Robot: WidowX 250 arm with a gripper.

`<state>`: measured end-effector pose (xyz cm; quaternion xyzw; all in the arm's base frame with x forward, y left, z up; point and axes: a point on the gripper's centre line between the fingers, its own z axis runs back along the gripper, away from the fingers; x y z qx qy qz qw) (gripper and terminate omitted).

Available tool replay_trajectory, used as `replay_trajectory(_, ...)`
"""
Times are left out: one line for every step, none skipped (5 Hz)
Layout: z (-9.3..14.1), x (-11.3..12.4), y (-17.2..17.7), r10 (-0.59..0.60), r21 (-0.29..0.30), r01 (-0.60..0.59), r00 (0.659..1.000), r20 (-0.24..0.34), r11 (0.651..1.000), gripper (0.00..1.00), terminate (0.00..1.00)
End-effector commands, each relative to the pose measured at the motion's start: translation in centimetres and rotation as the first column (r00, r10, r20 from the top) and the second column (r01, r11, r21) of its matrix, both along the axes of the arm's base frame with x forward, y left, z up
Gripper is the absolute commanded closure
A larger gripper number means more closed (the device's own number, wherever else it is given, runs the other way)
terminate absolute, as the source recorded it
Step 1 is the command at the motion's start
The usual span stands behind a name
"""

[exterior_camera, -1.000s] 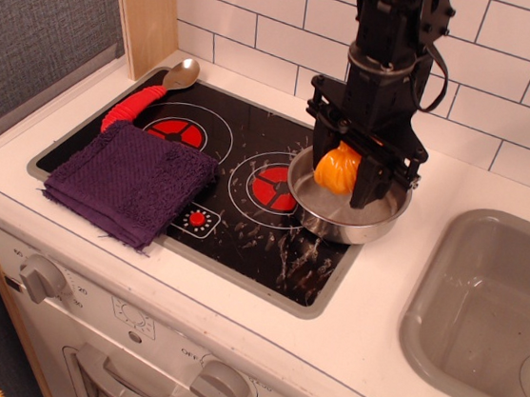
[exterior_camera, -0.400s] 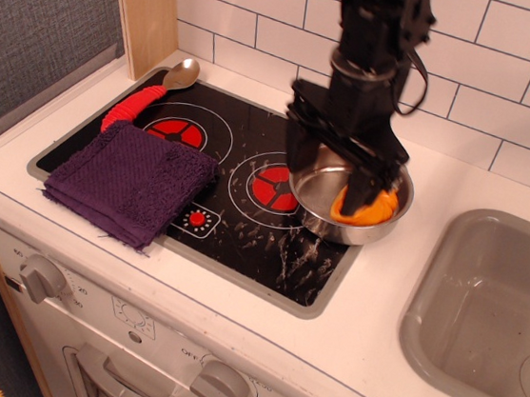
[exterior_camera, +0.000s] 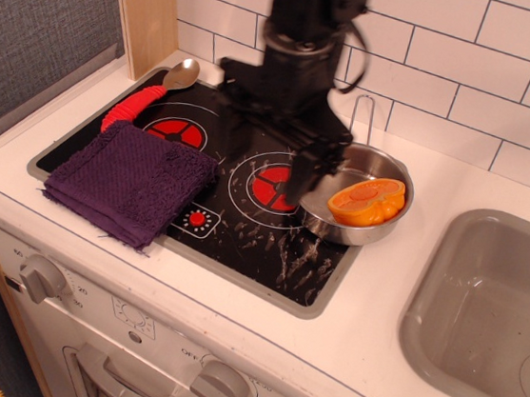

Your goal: Put the orange in the pot.

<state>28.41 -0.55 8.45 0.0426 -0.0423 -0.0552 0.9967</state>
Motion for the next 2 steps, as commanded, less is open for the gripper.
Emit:
replay_trajectory(0.70,-0.37,0.11,-0.103,-0.041,0.105,0.993,0.054,0.994,0.00,0.00)
replay_trajectory(0.70,-0.37,0.11,-0.103,-0.041,0.105,0.993,0.054,0.994,0.00,1.00)
